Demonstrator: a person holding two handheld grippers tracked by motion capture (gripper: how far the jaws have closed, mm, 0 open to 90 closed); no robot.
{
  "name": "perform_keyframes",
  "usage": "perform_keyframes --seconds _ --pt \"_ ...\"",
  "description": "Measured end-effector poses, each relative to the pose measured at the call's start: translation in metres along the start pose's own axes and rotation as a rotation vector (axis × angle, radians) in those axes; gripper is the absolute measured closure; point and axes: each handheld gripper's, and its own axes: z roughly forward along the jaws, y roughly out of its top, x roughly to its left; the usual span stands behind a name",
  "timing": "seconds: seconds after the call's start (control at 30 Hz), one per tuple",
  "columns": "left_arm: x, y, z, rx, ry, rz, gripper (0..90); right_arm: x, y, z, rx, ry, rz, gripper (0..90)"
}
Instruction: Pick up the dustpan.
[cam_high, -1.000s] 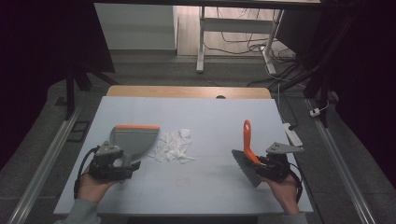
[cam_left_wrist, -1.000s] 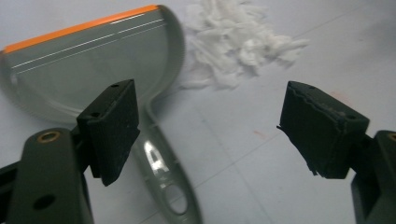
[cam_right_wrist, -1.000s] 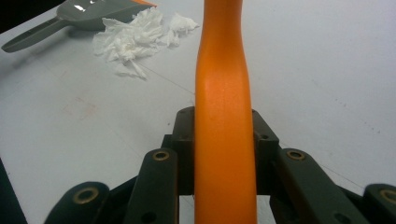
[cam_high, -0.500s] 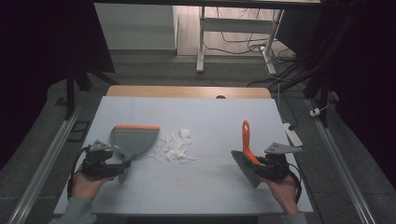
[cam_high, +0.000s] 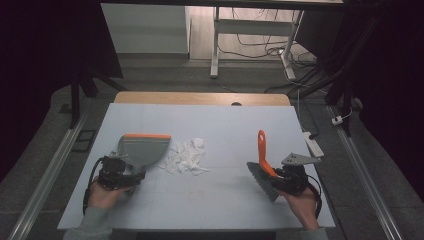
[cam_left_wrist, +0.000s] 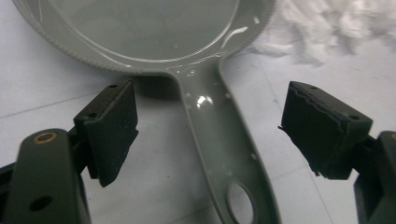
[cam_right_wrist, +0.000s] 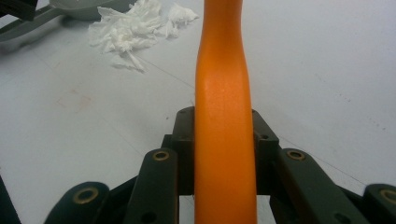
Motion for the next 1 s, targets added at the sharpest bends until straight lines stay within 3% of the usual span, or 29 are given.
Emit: perform_keyframes --seconds 0.27,0.53,1.0 --pt "0.001 0.002 0.015 0.034 0.020 -0.030 24.3 0.000 -0.001 0.001 0.004 -0.004 0.001 69.7" --pt "0.002 0.005 0.020 0.025 0.032 -0.046 31.4 -0.001 -0.001 0.002 0.010 -0.006 0.005 69.8" --pt "0.006 0.005 0.028 0.020 0.001 -0.081 47.3 -0.001 -0.001 0.003 0.015 -0.010 0.006 69.8"
